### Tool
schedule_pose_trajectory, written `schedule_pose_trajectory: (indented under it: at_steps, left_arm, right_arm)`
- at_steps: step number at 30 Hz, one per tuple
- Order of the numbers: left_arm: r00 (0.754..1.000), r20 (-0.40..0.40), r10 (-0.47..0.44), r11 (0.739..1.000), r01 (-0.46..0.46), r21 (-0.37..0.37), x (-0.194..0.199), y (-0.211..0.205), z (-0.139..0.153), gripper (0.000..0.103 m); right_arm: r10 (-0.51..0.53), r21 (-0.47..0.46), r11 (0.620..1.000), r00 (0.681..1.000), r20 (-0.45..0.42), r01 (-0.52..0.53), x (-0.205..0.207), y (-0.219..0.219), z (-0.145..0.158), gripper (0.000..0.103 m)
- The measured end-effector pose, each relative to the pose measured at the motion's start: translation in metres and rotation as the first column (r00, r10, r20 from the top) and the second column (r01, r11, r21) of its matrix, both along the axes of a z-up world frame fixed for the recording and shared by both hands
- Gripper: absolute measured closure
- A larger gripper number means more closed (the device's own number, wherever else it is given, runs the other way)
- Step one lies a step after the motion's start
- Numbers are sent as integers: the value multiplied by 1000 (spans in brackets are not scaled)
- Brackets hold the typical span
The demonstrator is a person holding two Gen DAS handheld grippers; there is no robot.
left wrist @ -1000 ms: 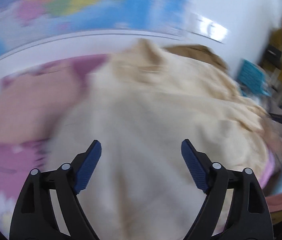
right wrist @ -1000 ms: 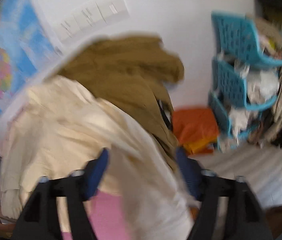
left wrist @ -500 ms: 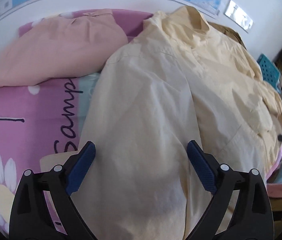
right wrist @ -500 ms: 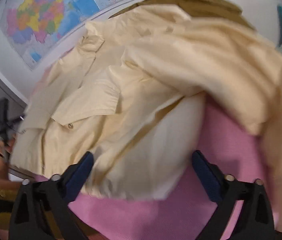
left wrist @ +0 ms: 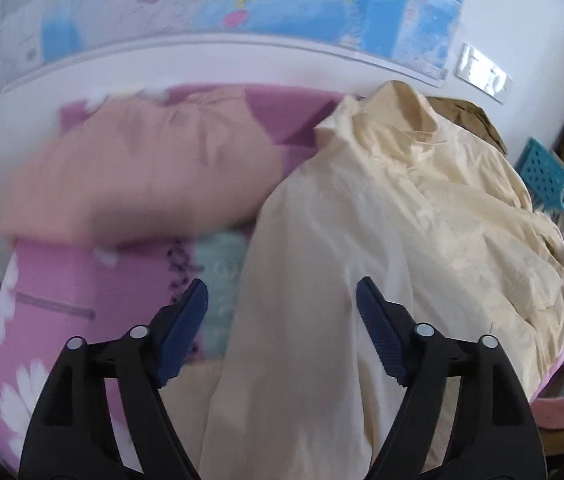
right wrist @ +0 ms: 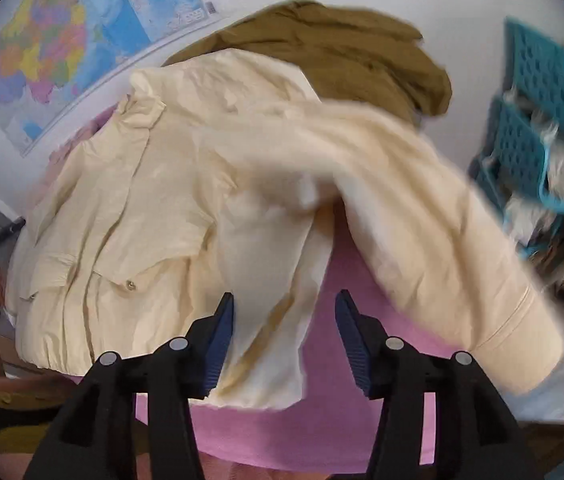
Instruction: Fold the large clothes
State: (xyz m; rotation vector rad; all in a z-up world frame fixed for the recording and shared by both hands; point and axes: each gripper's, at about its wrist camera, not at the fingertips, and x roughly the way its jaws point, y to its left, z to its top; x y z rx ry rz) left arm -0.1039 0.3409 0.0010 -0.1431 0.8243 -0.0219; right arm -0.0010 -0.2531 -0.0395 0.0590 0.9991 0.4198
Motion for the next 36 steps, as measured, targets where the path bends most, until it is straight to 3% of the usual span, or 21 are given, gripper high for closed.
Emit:
schedule_pose_trajectory:
  at_steps: [2,3,6,9,12,15,17,20,21,22,23,26,27,29,30,31,32,35,36]
  left_arm:
    - [1000,-10,-6,1000,6,20,15,-5,1,21]
    - [1000,-19,-17,999,17,30,24,-8,0,20]
    - [996,-45,-74,995,77,61,61,-19,-1,16]
    - [992,-71,-100,993,104,47,89,-25,-1,16]
    - [984,-101,-146,989,147,1,110,-32,-6,16]
    - [976,-132,-173,983,180,36,124,-45,-13,16]
    - [969,-158,-192,975,206,77,133,-56,-19,18]
    - [957,-202,-206,967,231,109,147,-66,-30,44]
    - [956,-213,-203,966,231,115,152,-67,-34,54]
    - [955,-217,-201,967,229,113,155,-67,-36,64]
    - [956,-220,-196,969,223,106,158,-66,-37,67]
    - [959,-213,-188,977,206,63,163,-57,-37,71]
    - [962,-203,-182,979,197,57,163,-54,-34,71]
    - [965,-184,-187,978,200,53,161,-51,-27,66]
    - [966,-172,-193,979,202,40,159,-49,-23,51]
    - [966,-166,-200,978,207,27,159,-47,-20,30]
    - [965,-162,-206,978,210,12,158,-46,-18,20]
    - [952,-163,-258,966,257,-28,157,-46,-18,14]
    - [946,-170,-275,961,274,-33,157,-48,-20,8]
  right_arm:
    - [28,9,1000,990,137,-29,-3,11,36,34]
    - [51,-11,999,976,210,-50,-2,22,53,33]
    - [167,-83,985,936,309,-148,23,70,76,31]
    - [255,-219,956,926,278,-197,77,132,62,31]
    - [268,-362,919,922,281,-156,134,191,34,31]
    - [229,-422,902,931,286,-93,178,210,14,32]
    - [230,-464,881,942,244,-95,199,215,-1,31]
    - [238,-579,813,941,239,-58,220,222,-23,33]
    - [254,-602,796,941,224,-71,224,223,-30,39]
    - [254,-610,789,943,217,-73,227,221,-32,62]
    - [257,-597,798,945,205,-87,229,219,-32,76]
    - [268,-519,844,945,187,-137,228,207,-17,97]
    - [270,-475,866,946,178,-158,227,200,-8,98]
    - [271,-393,902,942,195,-178,222,187,14,99]
    - [278,-348,916,940,199,-197,219,180,27,99]
    - [284,-311,927,934,215,-211,216,174,40,99]
    - [288,-295,931,931,226,-216,214,169,49,100]
    - [279,-150,957,926,253,-248,208,145,82,100]
    - [263,-141,962,928,264,-233,208,140,86,100]
